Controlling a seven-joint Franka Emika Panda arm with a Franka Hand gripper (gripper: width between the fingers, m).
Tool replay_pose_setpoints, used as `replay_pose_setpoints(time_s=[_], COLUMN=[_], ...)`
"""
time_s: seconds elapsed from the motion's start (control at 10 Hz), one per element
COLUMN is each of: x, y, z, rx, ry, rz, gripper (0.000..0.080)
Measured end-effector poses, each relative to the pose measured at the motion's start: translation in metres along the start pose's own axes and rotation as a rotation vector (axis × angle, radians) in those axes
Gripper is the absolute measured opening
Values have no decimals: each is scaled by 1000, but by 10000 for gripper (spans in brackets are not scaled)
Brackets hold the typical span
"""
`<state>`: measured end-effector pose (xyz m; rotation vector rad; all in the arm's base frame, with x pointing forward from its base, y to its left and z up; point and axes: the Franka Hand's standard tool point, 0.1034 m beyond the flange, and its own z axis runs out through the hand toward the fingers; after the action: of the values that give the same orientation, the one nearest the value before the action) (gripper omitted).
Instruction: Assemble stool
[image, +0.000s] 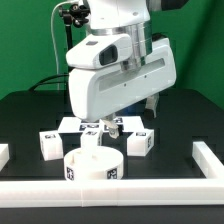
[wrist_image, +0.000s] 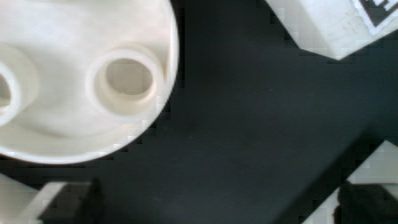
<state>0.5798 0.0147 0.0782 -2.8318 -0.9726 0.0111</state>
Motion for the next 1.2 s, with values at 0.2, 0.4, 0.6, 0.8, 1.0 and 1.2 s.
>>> replay_pose_setpoints(time_s=[0.2,0.4,0.6,0.8,1.0,1.2], x=[0,0,-7,-19,-29,-29], y=[0,0,22,33,41,40], z=[0,0,2,6,12,12], rx=[0,0,-88,-122,-120,-119], ry=[0,-1,56,55,50,50], rz=[0,-1,-237,-333,-335,-335], gripper=[649,649,649,649,649,649])
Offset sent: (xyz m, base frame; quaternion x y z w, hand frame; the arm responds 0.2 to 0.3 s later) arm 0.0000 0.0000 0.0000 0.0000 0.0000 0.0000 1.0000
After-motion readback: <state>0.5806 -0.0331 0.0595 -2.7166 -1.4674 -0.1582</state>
